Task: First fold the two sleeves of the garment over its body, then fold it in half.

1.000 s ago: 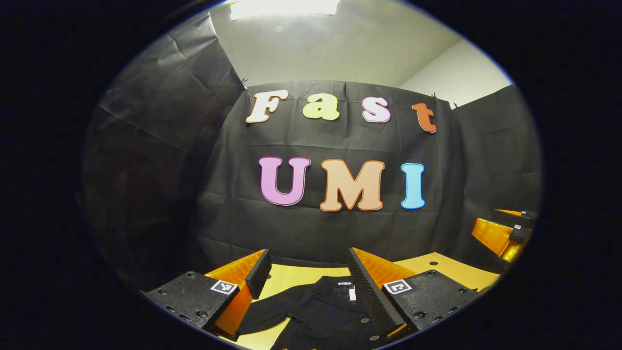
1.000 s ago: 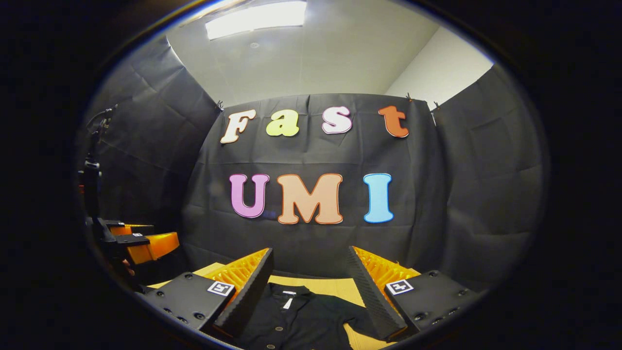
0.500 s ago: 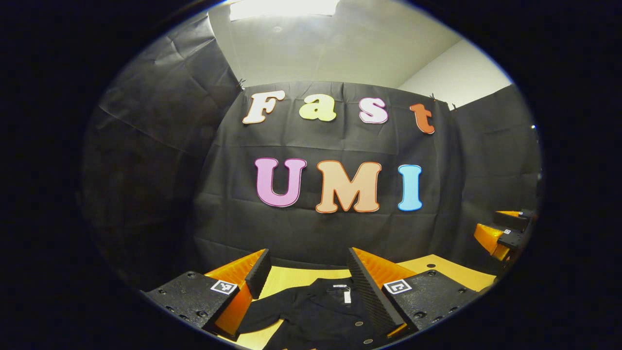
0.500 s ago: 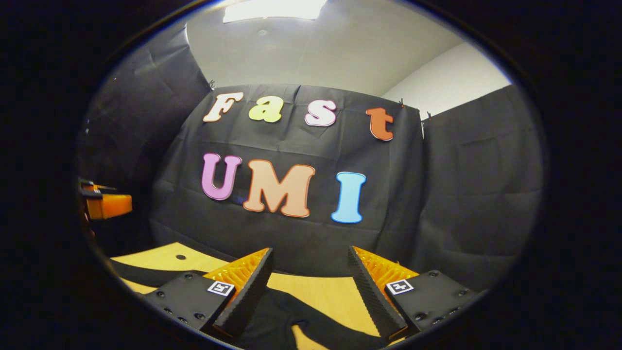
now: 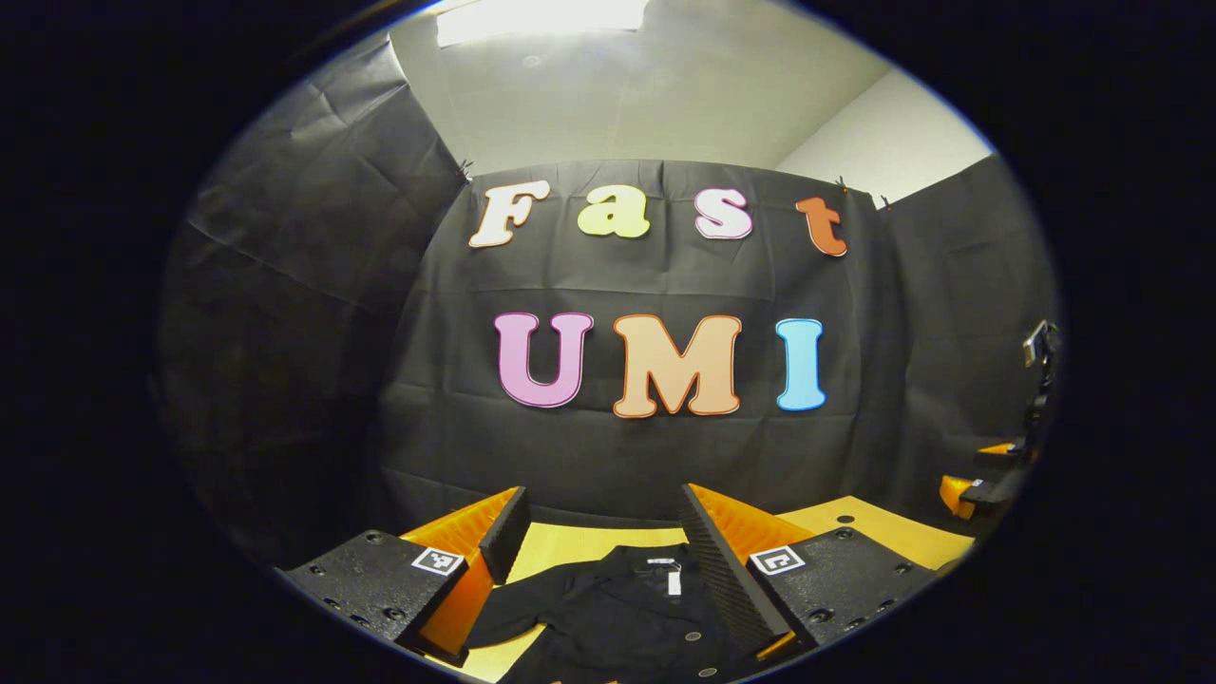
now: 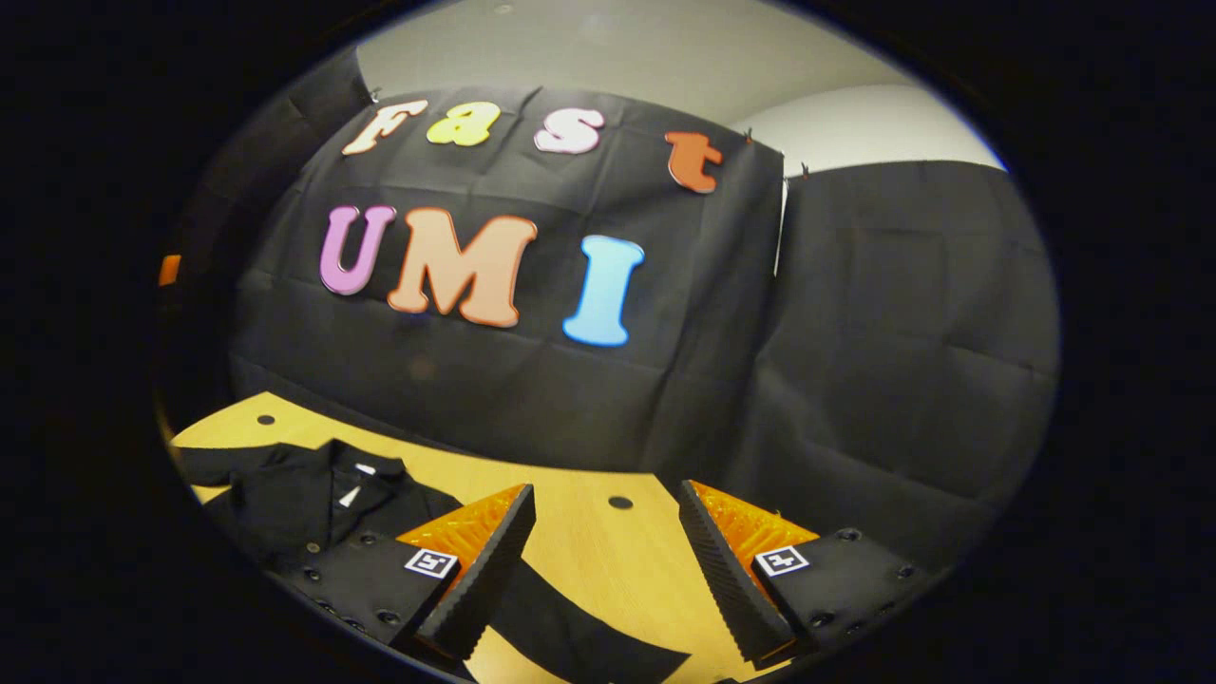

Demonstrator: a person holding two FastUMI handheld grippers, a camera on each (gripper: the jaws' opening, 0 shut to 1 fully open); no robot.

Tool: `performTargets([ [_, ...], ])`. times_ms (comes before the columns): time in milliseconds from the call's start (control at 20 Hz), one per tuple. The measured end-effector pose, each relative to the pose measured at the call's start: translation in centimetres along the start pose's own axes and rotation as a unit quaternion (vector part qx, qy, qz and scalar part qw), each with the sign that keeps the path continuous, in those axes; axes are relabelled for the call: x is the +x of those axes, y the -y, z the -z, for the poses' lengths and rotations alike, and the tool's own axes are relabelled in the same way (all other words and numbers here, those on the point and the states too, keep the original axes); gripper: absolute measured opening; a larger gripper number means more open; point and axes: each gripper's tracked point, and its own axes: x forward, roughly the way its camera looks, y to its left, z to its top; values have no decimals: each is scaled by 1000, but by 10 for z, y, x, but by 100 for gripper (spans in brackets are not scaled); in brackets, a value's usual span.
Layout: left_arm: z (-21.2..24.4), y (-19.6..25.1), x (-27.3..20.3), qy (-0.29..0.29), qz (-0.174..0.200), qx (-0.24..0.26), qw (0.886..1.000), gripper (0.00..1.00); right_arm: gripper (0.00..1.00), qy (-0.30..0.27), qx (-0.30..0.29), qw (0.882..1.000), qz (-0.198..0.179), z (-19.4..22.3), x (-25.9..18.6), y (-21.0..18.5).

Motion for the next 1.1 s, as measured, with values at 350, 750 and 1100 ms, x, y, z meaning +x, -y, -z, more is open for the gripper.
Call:
performTargets([
  [350, 8, 26, 1, -11, -5, 14, 1000, 92, 98, -122, 32, 992, 20, 107, 33, 48],
  [750, 13, 63, 7, -18, -6, 26, 999, 92, 99, -273, 55, 960, -13, 227, 36, 53],
  [1100, 20, 91, 11, -28, 1, 27, 999, 92, 99, -333, 66, 940, -41, 282, 35, 51],
])
